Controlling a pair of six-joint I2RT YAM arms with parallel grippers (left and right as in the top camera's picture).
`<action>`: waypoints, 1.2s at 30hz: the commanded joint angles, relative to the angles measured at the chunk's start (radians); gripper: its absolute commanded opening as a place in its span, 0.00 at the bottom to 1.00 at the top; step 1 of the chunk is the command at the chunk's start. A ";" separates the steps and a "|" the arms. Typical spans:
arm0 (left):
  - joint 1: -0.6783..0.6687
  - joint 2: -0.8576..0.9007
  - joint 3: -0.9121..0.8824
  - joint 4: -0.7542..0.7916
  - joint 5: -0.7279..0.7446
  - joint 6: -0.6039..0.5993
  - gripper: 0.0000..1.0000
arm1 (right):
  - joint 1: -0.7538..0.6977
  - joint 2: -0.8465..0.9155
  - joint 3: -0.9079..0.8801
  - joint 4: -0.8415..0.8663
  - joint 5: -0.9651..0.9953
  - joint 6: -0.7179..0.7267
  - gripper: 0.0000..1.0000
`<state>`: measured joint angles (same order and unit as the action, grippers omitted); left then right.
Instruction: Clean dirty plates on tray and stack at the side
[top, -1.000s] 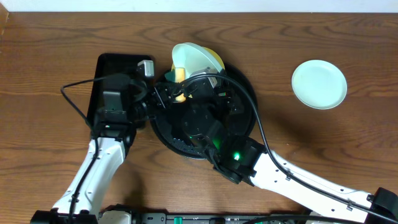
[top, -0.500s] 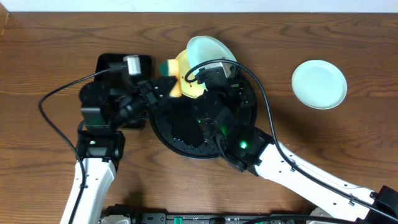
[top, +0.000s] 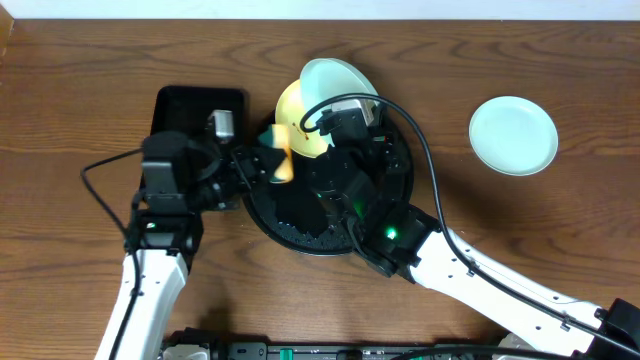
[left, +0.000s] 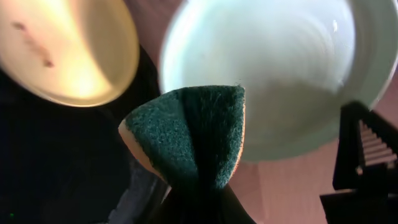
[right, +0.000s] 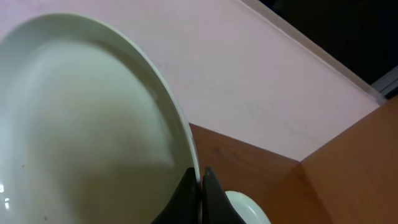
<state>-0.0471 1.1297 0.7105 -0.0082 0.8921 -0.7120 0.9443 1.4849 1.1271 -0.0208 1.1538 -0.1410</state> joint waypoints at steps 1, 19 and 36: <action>-0.054 0.016 0.008 0.042 0.016 0.023 0.08 | -0.004 -0.022 0.010 0.002 -0.003 0.043 0.01; -0.265 0.210 0.008 0.237 -0.097 0.023 0.08 | 0.000 -0.022 0.010 0.003 -0.003 0.058 0.01; -0.255 0.288 0.008 0.433 -0.159 0.023 0.08 | 0.032 -0.022 0.010 0.005 -0.003 0.058 0.01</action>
<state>-0.3077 1.4181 0.7097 0.4152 0.7727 -0.7055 0.9592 1.4849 1.1271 -0.0200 1.1419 -0.1093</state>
